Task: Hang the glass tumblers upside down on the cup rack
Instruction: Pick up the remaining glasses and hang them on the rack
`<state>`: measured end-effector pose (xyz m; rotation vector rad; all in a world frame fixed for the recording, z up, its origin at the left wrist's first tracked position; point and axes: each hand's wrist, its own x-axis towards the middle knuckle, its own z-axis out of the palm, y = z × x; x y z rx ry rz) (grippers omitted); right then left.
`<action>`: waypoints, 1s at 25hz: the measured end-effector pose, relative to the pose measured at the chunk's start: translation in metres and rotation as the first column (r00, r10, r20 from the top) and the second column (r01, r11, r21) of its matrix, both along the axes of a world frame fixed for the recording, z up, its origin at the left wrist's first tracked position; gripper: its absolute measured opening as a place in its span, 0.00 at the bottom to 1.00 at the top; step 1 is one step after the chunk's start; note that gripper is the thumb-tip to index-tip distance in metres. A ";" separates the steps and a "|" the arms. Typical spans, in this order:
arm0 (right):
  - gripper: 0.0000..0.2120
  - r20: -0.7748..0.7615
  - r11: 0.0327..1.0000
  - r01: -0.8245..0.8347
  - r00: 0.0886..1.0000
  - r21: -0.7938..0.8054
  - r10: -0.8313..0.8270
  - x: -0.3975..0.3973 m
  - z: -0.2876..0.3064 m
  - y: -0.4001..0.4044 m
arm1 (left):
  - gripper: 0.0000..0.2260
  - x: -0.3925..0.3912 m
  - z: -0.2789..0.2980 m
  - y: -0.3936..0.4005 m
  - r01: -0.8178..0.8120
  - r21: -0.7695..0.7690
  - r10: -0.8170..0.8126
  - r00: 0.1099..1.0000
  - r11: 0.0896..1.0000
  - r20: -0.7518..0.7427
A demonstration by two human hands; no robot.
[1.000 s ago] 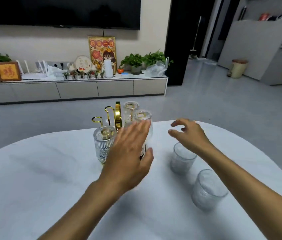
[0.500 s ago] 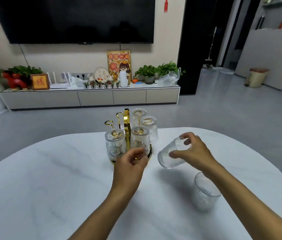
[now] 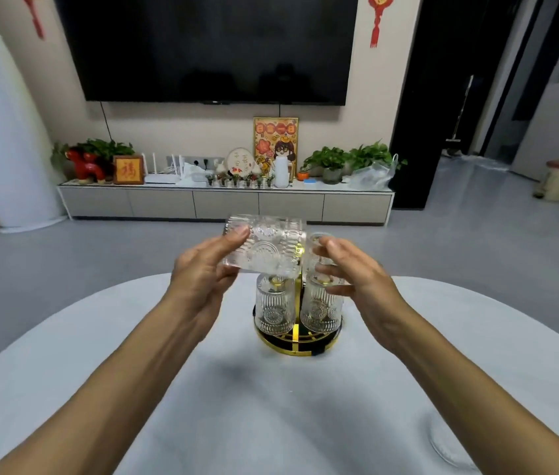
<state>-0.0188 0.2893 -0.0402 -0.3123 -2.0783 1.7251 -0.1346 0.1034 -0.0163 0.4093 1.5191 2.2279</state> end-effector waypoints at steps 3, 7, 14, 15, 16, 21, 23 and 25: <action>0.20 0.055 0.639 0.098 0.975 0.763 -0.215 -0.040 0.001 0.018 | 0.27 -0.055 0.027 0.013 -0.123 -0.109 0.103 0.980 0.986 -0.171; 0.21 0.140 0.462 -0.026 0.967 0.887 -0.215 -0.077 -0.020 0.032 | 0.42 -0.110 0.031 0.050 -0.196 -0.341 0.029 0.899 0.919 -0.437; 0.28 0.046 0.435 0.066 0.969 0.898 -0.244 -0.080 -0.033 0.037 | 0.41 -0.162 0.007 0.128 -0.174 -0.656 -0.291 0.792 0.734 -0.536; 0.28 0.048 0.436 0.063 0.970 0.898 -0.240 -0.081 -0.033 0.037 | 0.40 -0.167 -0.001 0.134 -0.179 -0.678 -0.311 0.786 0.713 -0.534; 0.28 0.051 0.437 0.060 0.970 0.897 -0.238 -0.082 -0.033 0.036 | 0.40 -0.171 -0.009 0.139 -0.185 -0.690 -0.323 0.779 0.699 -0.537; 0.29 0.019 0.436 0.084 0.974 0.896 -0.227 -0.079 -0.036 0.032 | 0.36 -0.174 -0.032 0.157 -0.220 -0.752 -0.393 0.743 0.622 -0.542; 0.29 0.016 0.447 0.087 0.975 0.890 -0.221 -0.079 -0.038 0.033 | 0.36 -0.171 -0.037 0.161 -0.241 -0.774 -0.429 0.718 0.586 -0.548; 0.29 -0.002 0.459 0.106 0.975 0.882 -0.220 -0.078 -0.037 0.035 | 0.37 -0.168 -0.047 0.165 -0.273 -0.801 -0.468 0.694 0.533 -0.547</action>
